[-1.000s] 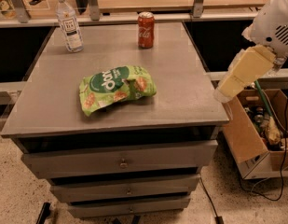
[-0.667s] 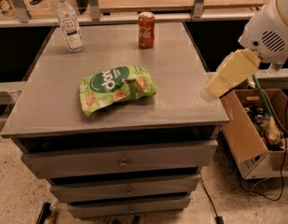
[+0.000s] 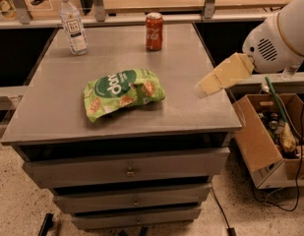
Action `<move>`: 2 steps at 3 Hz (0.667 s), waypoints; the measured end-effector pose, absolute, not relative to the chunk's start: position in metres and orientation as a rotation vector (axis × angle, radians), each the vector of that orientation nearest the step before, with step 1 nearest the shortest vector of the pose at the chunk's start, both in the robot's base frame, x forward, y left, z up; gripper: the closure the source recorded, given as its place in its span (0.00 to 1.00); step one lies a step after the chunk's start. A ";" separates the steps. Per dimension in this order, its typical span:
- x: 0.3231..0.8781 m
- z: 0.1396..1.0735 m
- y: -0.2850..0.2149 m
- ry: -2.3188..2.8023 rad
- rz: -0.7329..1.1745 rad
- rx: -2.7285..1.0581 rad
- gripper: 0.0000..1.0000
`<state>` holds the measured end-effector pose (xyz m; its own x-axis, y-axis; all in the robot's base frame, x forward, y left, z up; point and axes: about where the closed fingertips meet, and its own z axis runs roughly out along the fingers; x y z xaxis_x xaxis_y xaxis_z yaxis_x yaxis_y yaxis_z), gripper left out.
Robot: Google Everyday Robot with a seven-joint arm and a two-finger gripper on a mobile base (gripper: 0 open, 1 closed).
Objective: Pick coke can
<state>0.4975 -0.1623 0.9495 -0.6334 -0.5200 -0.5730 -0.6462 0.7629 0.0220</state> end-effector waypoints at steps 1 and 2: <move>0.516 0.949 -0.164 2.368 0.347 -0.756 0.00; 0.533 0.953 -0.168 2.301 0.396 -0.716 0.00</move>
Offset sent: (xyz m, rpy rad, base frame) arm 0.0560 -0.0159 0.0092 0.2128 -0.1477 -0.0685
